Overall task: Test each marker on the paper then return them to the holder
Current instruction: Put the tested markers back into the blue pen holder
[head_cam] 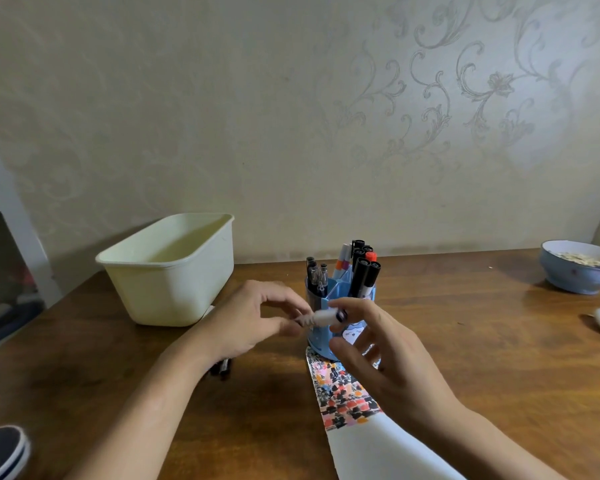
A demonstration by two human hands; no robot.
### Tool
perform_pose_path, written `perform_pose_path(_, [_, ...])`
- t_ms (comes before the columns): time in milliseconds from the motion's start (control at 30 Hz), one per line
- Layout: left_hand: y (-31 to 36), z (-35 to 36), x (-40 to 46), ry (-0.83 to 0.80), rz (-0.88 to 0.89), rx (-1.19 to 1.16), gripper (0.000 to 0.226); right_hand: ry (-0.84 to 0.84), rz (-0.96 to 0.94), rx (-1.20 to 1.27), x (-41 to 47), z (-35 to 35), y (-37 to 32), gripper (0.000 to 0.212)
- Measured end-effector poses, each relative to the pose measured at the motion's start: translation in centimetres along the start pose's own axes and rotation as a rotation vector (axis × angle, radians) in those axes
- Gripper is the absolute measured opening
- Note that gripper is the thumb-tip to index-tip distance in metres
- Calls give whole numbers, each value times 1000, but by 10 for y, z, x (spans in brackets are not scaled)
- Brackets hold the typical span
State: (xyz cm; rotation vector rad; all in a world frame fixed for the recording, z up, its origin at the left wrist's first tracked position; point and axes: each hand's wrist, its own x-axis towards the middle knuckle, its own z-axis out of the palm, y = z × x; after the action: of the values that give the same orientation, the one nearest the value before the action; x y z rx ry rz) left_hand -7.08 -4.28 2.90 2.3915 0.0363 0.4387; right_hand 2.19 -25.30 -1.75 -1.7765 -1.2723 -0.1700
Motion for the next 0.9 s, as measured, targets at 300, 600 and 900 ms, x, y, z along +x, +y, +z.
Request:
perform_pose_path(300, [2, 18, 4, -57, 58, -16, 24, 65, 37, 83, 5, -4, 5, 20])
perform_pose_path(600, [-5, 11, 3, 301, 84, -78, 5, 358, 6, 165, 16, -31, -1, 25])
perform_pose_path(900, [-12, 19, 6, 209, -22, 121, 48, 441, -8, 121, 19, -36, 6, 22])
